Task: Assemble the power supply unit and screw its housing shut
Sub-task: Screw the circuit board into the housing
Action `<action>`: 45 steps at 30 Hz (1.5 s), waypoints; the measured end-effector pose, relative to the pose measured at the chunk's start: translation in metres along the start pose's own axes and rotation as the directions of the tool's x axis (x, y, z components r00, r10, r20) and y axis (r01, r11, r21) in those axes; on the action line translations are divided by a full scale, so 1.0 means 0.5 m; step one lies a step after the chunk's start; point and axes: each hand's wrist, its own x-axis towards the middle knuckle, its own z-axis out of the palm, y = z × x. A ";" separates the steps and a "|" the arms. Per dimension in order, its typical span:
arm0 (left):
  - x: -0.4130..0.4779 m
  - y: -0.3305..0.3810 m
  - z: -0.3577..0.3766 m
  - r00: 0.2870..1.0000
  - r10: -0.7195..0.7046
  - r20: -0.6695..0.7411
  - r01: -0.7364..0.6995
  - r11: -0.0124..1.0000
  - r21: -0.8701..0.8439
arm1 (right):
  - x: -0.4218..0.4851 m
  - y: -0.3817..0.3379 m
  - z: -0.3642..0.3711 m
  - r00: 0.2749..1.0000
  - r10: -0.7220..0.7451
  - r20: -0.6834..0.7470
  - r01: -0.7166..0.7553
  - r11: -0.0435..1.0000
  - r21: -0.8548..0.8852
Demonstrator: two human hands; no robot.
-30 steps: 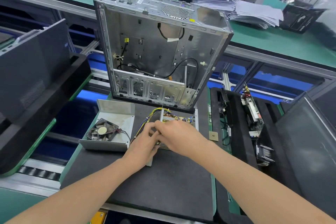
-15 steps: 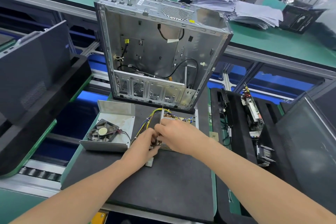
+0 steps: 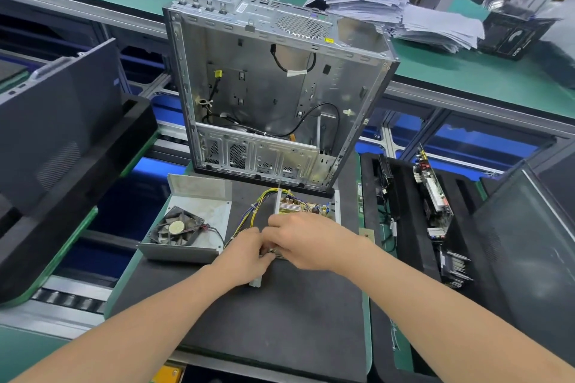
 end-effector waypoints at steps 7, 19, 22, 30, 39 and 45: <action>-0.001 0.010 -0.008 1.000 -0.018 0.012 0.018 1.000 -0.004 | 0.025 -0.020 0.023 0.905 0.411 -0.112 -0.388 0.904 0.178; -0.013 0.007 -0.014 0.999 0.041 0.019 -0.040 0.998 -0.041 | 0.020 -0.014 0.007 0.929 0.357 -0.101 -0.339 0.927 0.163; -0.012 0.006 -0.016 0.999 0.035 0.033 -0.033 0.998 -0.046 | 0.020 -0.024 0.011 0.925 0.357 -0.128 -0.331 0.925 0.184; -0.012 -0.001 -0.012 0.998 0.050 0.027 -0.048 0.996 -0.077 | 0.014 -0.016 -0.002 0.979 0.189 -0.076 -0.181 0.978 0.105; -0.013 0.002 -0.017 0.998 0.050 0.048 -0.046 0.996 -0.075 | 0.005 -0.006 -0.006 0.999 -0.007 0.045 0.004 0.998 0.069; -0.011 0.001 -0.012 0.998 0.060 0.024 -0.058 0.996 -0.074 | 0.012 -0.008 -0.005 0.996 0.078 -0.038 -0.074 0.993 0.088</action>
